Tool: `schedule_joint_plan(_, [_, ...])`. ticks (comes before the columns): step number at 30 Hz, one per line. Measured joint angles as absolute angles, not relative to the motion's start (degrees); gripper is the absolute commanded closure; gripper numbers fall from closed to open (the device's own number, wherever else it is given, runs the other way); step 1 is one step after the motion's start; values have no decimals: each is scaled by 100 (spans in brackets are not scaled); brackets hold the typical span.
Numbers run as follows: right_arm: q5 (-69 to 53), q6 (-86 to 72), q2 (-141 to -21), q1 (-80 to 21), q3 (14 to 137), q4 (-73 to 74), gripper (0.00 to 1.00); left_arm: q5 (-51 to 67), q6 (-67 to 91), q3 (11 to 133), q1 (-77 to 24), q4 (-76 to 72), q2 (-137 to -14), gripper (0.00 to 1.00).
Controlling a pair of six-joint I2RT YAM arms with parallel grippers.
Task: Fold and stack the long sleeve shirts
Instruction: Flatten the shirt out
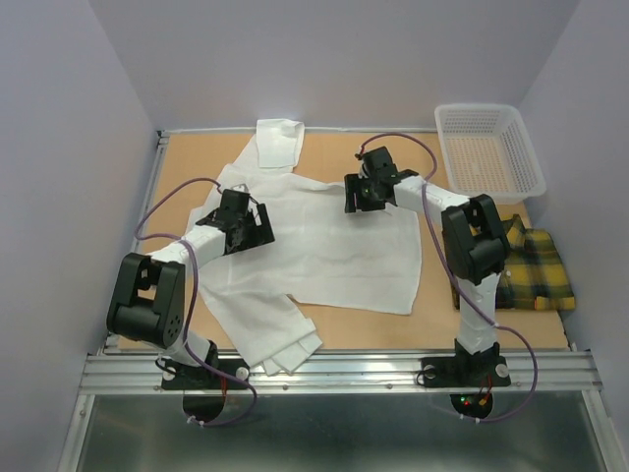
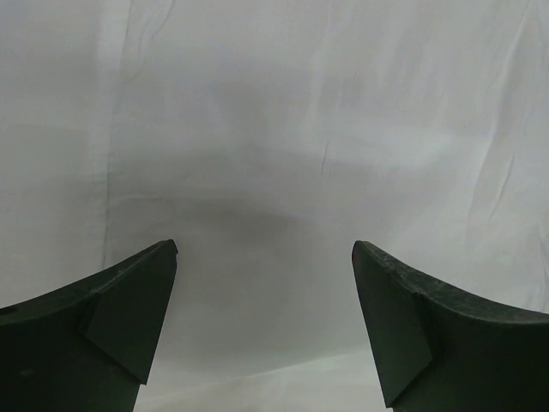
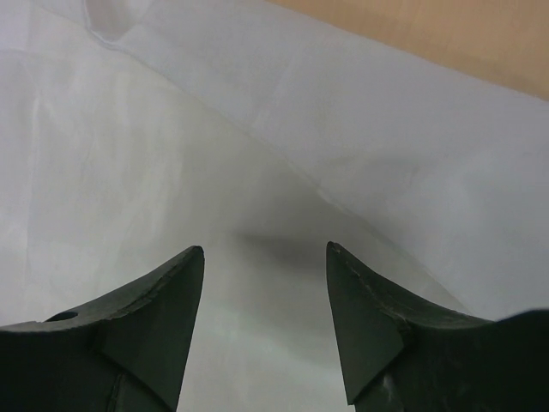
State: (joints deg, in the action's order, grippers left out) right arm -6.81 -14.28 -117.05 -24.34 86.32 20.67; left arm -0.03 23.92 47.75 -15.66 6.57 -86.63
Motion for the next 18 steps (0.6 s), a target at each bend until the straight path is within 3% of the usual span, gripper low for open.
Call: schedule_joint_plan(18, [1026, -336, -12857, -1970, 10272, 2104, 31, 228, 2364, 4532, -1566, 342, -8844, 5])
